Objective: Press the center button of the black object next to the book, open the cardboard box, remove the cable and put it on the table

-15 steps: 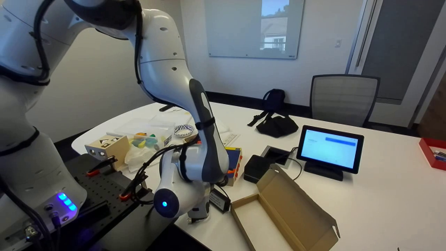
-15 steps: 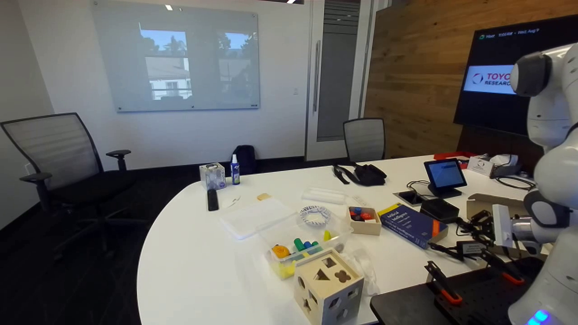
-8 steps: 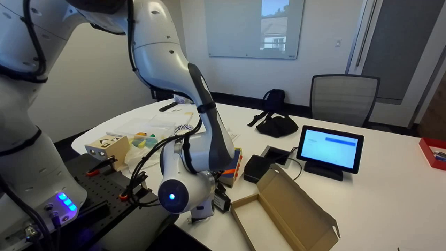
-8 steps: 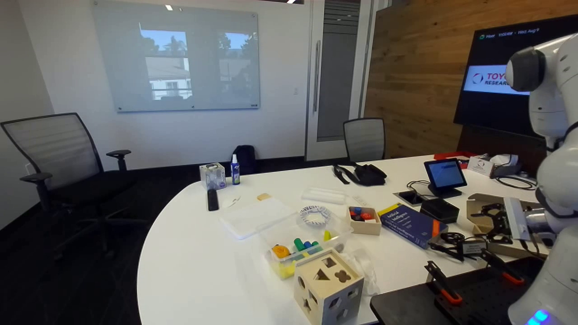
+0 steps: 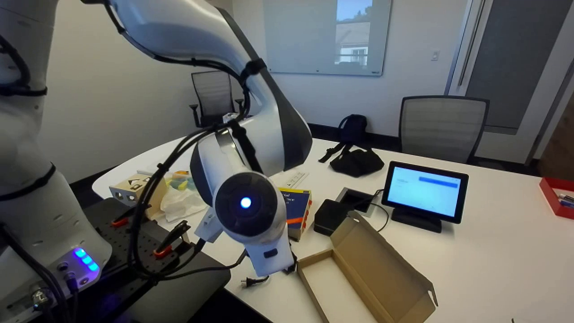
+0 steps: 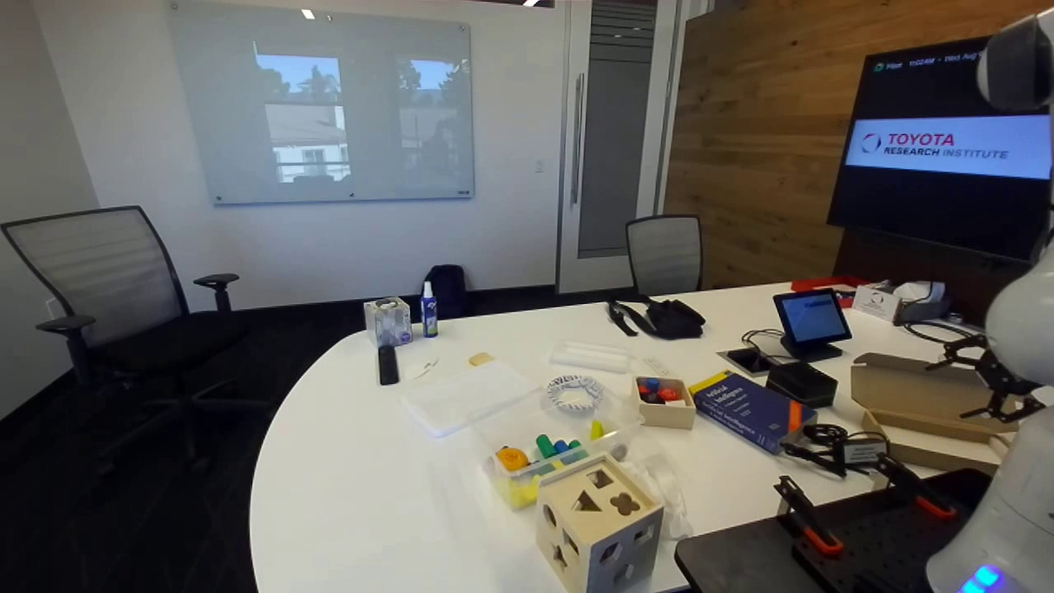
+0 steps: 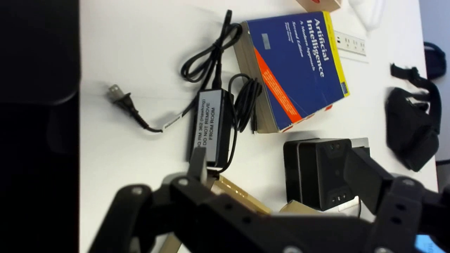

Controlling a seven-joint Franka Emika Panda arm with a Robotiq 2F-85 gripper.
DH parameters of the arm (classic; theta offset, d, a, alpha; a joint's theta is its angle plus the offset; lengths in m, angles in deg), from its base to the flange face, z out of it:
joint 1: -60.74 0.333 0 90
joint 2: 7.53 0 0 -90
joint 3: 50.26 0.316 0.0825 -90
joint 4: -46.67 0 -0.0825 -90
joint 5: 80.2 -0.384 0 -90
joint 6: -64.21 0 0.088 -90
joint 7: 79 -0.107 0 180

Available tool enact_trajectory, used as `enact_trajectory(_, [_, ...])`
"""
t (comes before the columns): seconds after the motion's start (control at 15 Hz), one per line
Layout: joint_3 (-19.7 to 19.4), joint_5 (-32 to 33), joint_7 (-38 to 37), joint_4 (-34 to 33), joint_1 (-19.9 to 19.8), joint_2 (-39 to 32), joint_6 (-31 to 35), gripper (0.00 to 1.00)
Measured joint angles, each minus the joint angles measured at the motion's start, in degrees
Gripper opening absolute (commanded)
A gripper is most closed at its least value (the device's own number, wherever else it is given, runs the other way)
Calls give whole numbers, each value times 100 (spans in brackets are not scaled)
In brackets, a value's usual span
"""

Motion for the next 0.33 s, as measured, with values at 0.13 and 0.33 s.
enact_trajectory(0.13, [-71, 814, -43, -5, -9, 406, 187, 100])
enact_trajectory(0.33, [-20, 1693, -82, -2, -19, 875, 477, 100])
